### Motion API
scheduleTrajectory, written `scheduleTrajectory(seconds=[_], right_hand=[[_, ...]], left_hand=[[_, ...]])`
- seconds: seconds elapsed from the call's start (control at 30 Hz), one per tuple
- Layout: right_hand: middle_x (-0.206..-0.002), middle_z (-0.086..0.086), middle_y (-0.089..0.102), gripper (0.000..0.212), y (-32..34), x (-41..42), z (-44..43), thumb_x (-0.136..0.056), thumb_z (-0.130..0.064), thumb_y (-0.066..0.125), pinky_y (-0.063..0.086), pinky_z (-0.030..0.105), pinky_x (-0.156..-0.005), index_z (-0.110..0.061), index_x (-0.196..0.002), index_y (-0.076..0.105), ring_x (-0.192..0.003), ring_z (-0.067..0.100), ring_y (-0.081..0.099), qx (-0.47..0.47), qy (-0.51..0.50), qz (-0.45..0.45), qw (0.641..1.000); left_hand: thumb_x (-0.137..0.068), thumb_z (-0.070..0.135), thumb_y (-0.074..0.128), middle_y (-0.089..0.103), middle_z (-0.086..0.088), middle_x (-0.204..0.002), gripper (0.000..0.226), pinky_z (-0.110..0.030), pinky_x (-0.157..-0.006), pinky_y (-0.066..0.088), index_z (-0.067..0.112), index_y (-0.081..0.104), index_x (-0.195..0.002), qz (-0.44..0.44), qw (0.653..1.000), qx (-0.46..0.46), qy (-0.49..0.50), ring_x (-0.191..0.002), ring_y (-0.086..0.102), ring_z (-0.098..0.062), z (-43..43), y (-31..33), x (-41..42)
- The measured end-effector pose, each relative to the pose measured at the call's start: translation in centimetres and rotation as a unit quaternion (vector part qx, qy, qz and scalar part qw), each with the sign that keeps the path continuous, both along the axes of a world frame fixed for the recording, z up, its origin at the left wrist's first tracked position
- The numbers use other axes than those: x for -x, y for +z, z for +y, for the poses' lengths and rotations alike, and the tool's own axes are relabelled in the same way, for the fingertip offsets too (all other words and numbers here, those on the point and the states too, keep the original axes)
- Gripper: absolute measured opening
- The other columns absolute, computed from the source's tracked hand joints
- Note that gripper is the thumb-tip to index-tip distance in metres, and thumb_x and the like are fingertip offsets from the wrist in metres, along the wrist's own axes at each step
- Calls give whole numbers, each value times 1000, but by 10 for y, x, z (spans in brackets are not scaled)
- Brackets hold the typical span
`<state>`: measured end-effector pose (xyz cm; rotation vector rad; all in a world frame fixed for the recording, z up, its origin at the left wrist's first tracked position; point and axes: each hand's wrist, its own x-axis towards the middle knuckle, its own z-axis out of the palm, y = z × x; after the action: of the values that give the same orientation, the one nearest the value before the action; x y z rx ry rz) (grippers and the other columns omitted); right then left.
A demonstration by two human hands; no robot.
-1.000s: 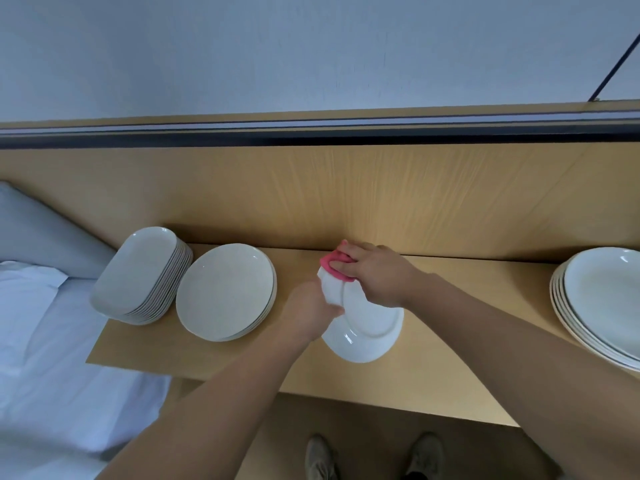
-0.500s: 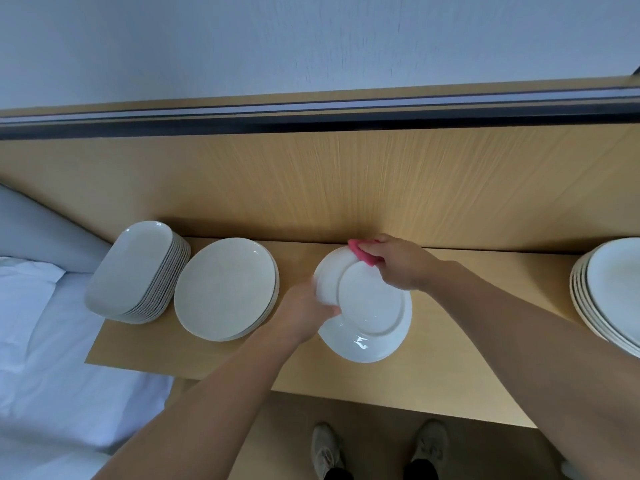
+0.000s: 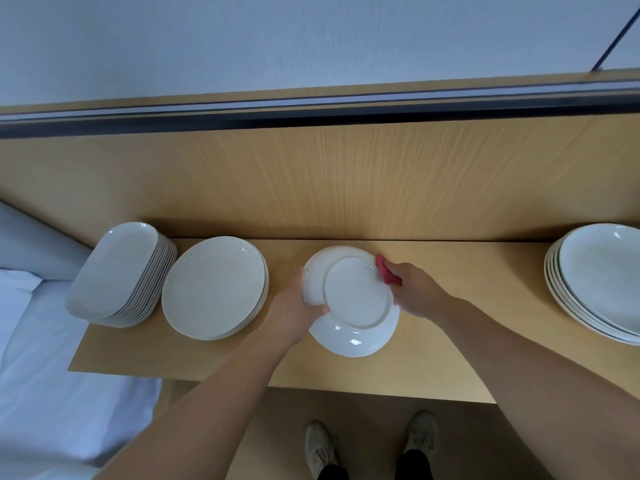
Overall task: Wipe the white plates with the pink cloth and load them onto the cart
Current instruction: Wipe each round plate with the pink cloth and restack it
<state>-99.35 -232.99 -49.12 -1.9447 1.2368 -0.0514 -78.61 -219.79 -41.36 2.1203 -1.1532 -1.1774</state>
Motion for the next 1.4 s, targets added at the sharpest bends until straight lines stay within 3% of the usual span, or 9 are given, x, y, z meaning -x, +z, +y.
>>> scheduleTrajectory(seconds=[0.1,0.27,0.4,0.57,0.67,0.8,1.0,1.2,1.4], right_hand=[[-88,3,54,55,-4,6,12,-97,-20,39,40,19,-58,-46,-145,34,-65,12,50,-18,-41,-14,999],[-77,1,52,30,-7,13,42,-99,-33,37,49,30,-56,-46,-121,52,-63,20,52,-51,-111,-36,992],[-84,4,56,53,-10,16,69,-95,-21,37,42,21,-55,-43,-143,36,-67,20,54,-42,-150,-51,986],[-114,4,46,60,-9,11,106,-96,-19,38,50,32,-74,-38,-151,24,-84,25,58,-25,-215,-79,973],[-131,4,36,57,-1,5,125,-99,-14,41,48,33,-90,-25,-153,25,-101,28,55,-21,-237,-82,968],[-144,12,30,55,5,-7,141,-99,-9,44,39,32,-105,-11,-152,27,-122,31,47,19,-229,-61,971],[-146,16,33,52,11,-12,150,-96,-8,49,34,32,-108,-9,-147,38,-127,34,41,72,-174,-36,981],[-140,14,46,57,26,-5,110,-79,4,55,49,46,-93,-14,-133,56,-112,43,50,202,-27,18,979],[-149,5,35,60,33,-22,67,-84,-1,49,43,41,-98,-22,-140,48,-120,34,42,155,138,100,973]], left_hand=[[-90,25,65,45,-1,-141,77,-27,-96,37,31,19,-152,-11,1000,-15,-24,-125,45,-20,4,-2,2],[-90,28,66,46,-3,-144,78,-30,-98,39,30,20,-153,-17,1000,-17,-4,-127,46,-23,10,-8,5],[-89,29,66,52,-5,-136,78,-33,-91,44,32,21,-152,-12,1000,-7,19,-110,50,-20,12,-13,9],[-94,22,60,46,-3,-139,74,-18,-75,33,24,17,-154,16,999,13,31,-103,42,-11,12,-12,27],[-93,20,61,47,1,-134,72,-20,-70,36,24,19,-152,18,998,20,63,-101,43,-10,11,-16,36],[-88,22,66,44,1,-144,76,-23,-85,37,21,24,-151,1,991,34,126,-122,48,-18,10,-26,50],[-87,22,68,43,-1,-144,76,-22,-87,36,17,26,-150,13,988,48,145,-127,46,-19,9,-31,58],[-88,25,68,51,0,-136,78,-22,-84,38,20,22,-151,23,990,35,138,-111,51,-15,13,-32,55],[-89,25,67,52,1,-134,76,-19,-81,37,23,22,-151,23,990,30,136,-108,51,-13,13,-31,57]])
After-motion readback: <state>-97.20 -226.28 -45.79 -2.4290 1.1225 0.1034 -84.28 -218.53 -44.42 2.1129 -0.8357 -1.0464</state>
